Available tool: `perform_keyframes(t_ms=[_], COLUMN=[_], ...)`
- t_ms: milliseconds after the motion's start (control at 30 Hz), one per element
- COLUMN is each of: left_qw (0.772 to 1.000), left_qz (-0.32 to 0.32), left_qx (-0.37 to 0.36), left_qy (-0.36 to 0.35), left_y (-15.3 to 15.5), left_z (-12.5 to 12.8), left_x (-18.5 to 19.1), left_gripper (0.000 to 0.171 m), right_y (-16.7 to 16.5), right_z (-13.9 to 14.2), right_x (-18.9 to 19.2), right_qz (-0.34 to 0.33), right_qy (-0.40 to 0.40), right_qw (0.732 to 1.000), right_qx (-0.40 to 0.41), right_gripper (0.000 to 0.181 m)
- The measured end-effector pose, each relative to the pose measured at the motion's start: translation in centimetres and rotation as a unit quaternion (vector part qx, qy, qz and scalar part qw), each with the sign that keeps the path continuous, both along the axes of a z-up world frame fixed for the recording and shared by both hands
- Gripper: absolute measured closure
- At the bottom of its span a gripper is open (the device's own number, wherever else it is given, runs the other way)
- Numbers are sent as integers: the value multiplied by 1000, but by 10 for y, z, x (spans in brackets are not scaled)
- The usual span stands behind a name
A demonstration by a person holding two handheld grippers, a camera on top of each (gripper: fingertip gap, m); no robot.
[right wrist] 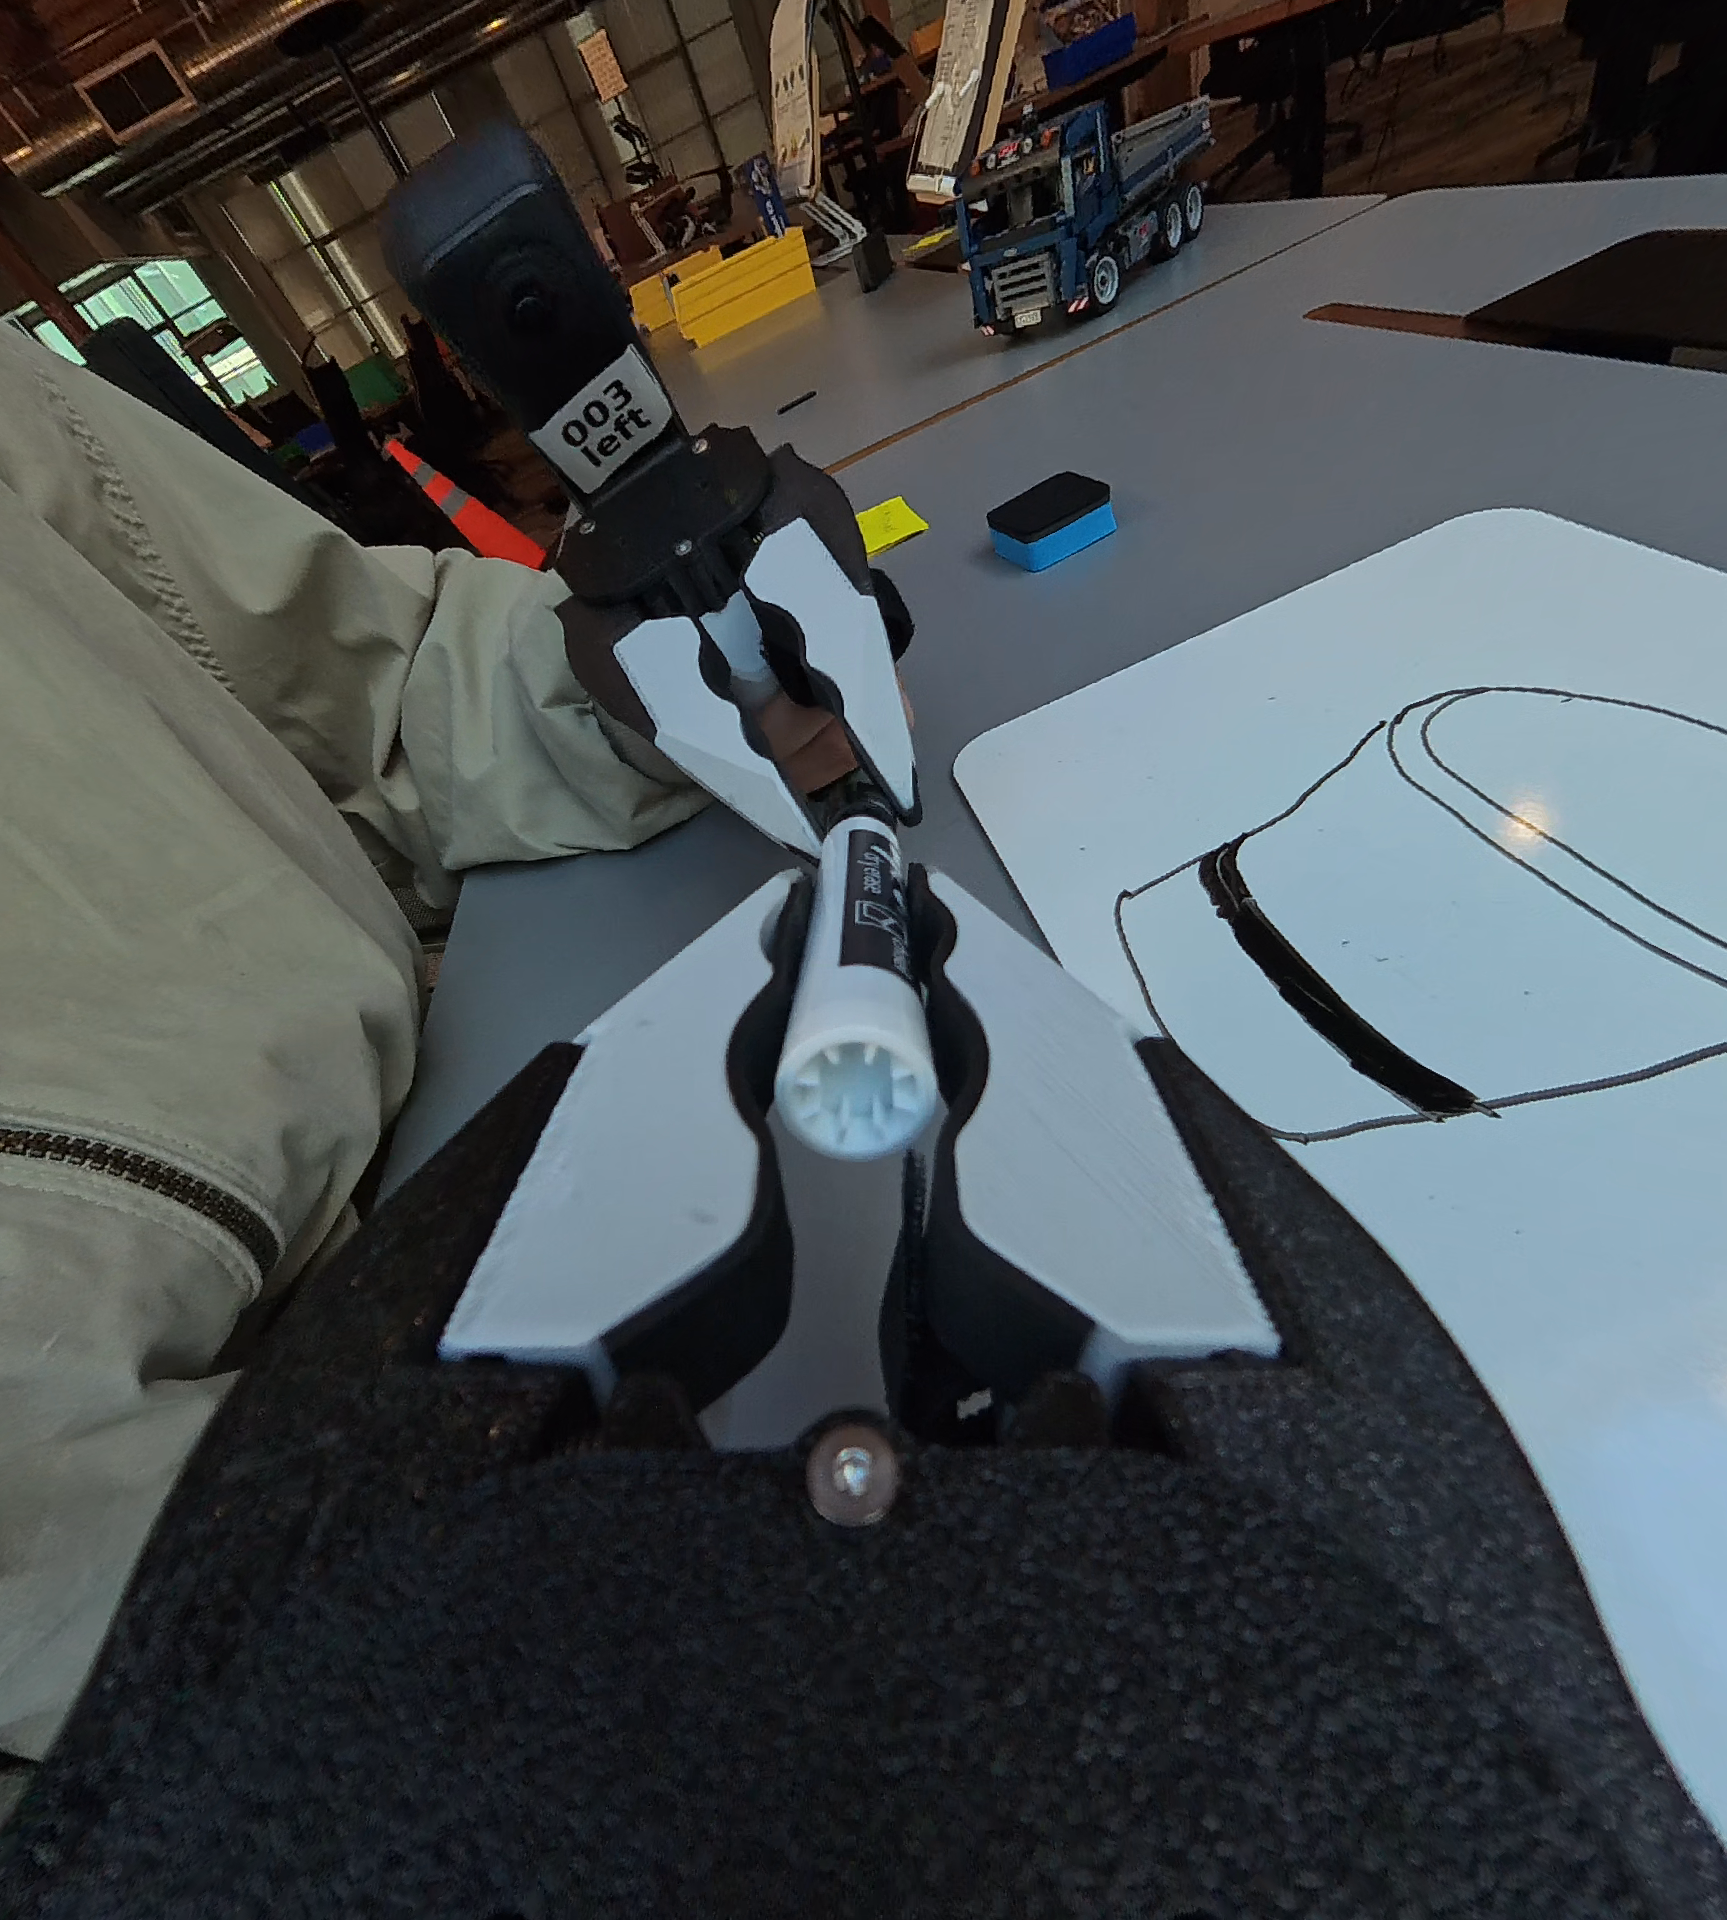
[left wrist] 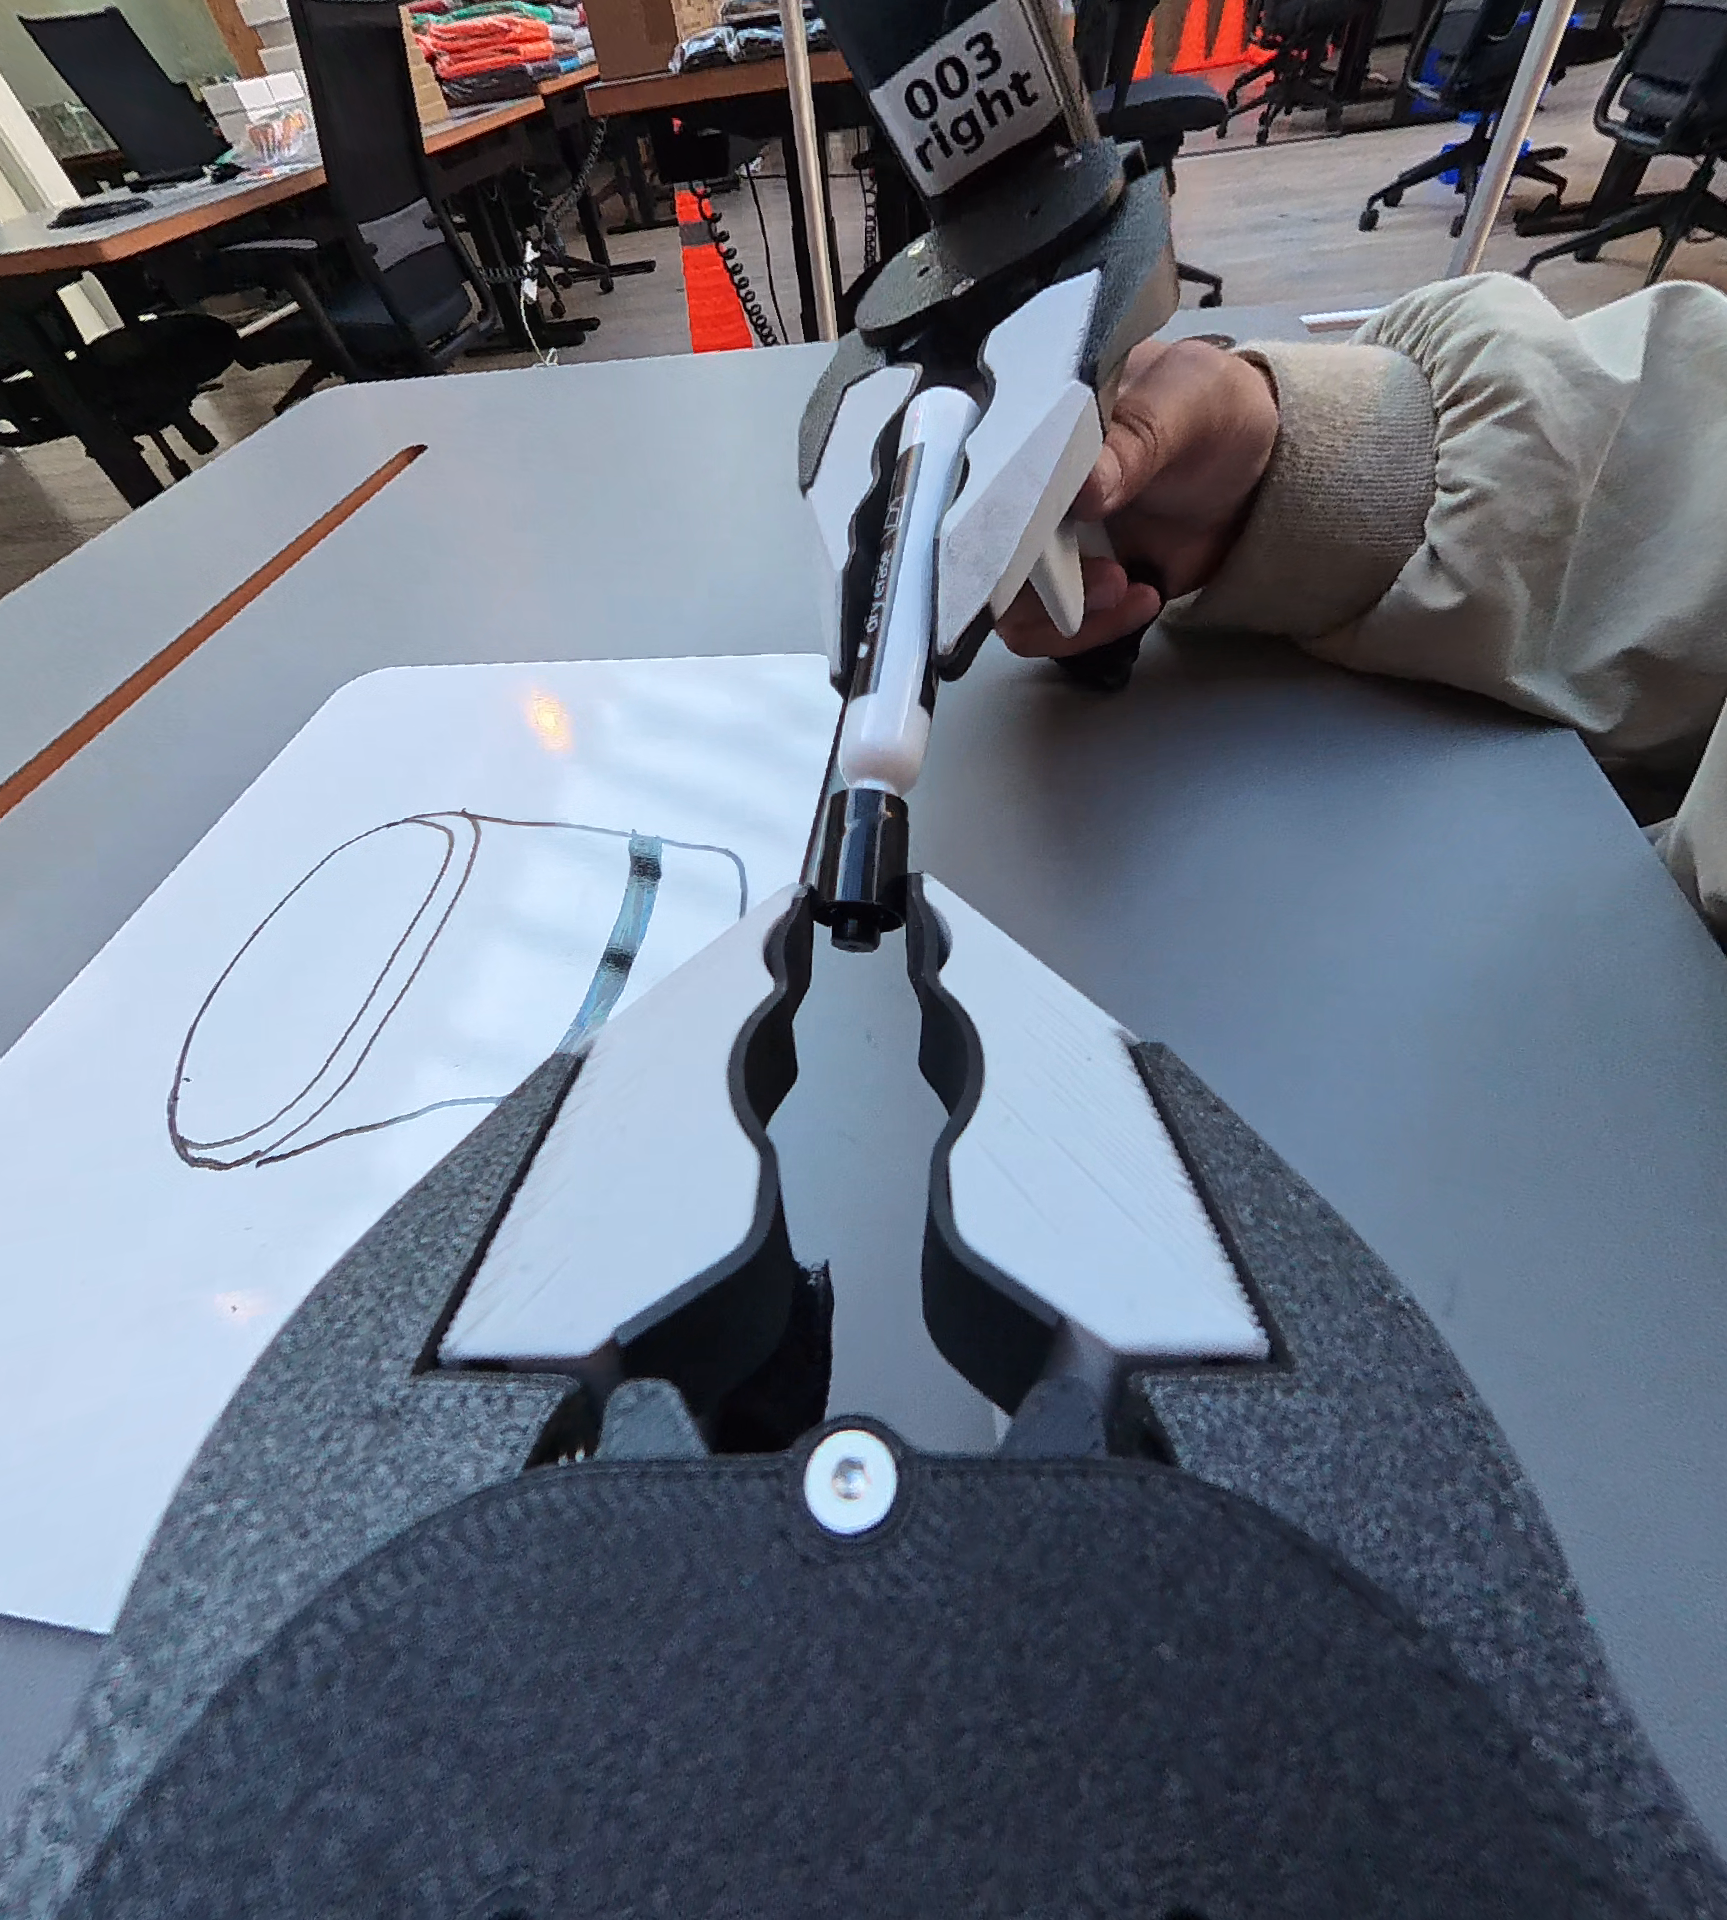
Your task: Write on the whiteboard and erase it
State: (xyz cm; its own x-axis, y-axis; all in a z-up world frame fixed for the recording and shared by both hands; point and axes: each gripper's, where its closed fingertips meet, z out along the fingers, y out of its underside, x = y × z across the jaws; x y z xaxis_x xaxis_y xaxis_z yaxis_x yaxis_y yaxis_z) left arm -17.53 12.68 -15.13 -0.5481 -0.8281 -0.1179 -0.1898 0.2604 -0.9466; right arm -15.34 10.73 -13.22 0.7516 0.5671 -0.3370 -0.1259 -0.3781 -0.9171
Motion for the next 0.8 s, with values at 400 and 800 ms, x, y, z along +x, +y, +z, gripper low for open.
perform_keyframes(t_ms=[400,800], left_qw=[999,985], left_qz=[-20,-6], left_qx=[40,143], left_qy=[24,94], left_y=[-9,-21], left_z=[-15,-52], left_x=[-2,5], left_gripper=[156,153], right_y=[-3,3], right_z=[-8,-17], right_x=[-3,-13], right_qz=[13,2], right_qy=[0,-129], right_qw=[1000,991], right_qx=[-18,-46], right_gripper=[163,163])
